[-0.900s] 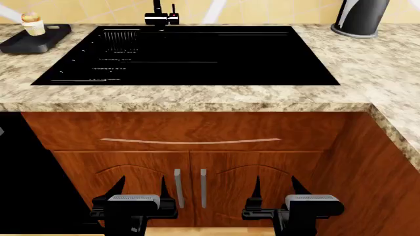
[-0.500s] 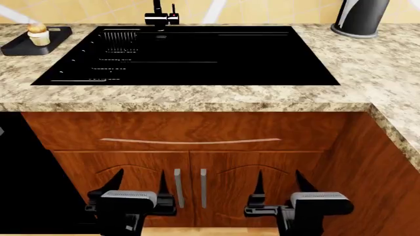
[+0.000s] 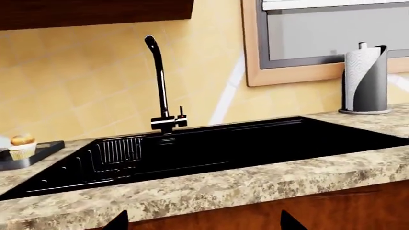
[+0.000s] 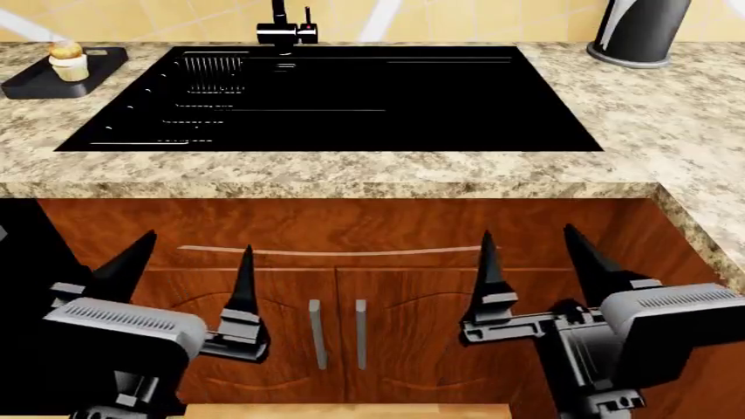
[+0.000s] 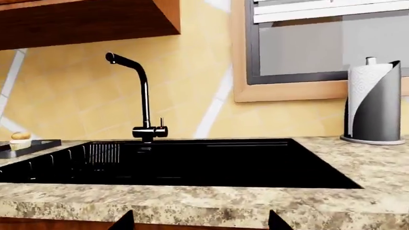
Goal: Move the fresh-baked cupcake off the tray onto the counter, and place the bowl used for mixing into the sink.
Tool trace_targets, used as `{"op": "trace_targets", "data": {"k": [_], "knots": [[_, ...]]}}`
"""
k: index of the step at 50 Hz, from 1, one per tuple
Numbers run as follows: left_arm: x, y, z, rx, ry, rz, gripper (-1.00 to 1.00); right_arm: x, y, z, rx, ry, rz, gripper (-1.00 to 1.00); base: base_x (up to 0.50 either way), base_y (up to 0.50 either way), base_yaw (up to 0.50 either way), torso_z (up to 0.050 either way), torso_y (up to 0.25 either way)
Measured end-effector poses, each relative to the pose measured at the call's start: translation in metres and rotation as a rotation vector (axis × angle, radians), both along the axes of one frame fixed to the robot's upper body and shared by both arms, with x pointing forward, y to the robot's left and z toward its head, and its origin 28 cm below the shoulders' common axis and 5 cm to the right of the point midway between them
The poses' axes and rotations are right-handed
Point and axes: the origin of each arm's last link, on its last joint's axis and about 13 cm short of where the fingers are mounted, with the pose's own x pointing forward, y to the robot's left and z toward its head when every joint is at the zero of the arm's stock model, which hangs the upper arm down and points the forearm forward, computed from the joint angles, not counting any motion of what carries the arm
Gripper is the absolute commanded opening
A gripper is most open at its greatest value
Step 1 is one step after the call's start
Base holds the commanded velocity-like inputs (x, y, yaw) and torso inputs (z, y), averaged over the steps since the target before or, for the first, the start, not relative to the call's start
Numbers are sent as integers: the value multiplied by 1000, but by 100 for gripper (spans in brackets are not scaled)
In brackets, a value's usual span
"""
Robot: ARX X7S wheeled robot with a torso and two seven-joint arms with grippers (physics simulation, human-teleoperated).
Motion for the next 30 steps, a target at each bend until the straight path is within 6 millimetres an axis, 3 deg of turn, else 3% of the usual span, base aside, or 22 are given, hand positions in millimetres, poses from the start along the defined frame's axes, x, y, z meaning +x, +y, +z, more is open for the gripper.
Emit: {"op": "trace_targets", "data": {"k": [14,30], "knots": [[-18,26,42,60,-44,14,100,-11,-15,59,39,-66,118,100,0,0,0,0,0],[-33,42,66,97,-39,10,100,-24,-19,85,-58,-119,191,100,28,0,0,0,0]]}}
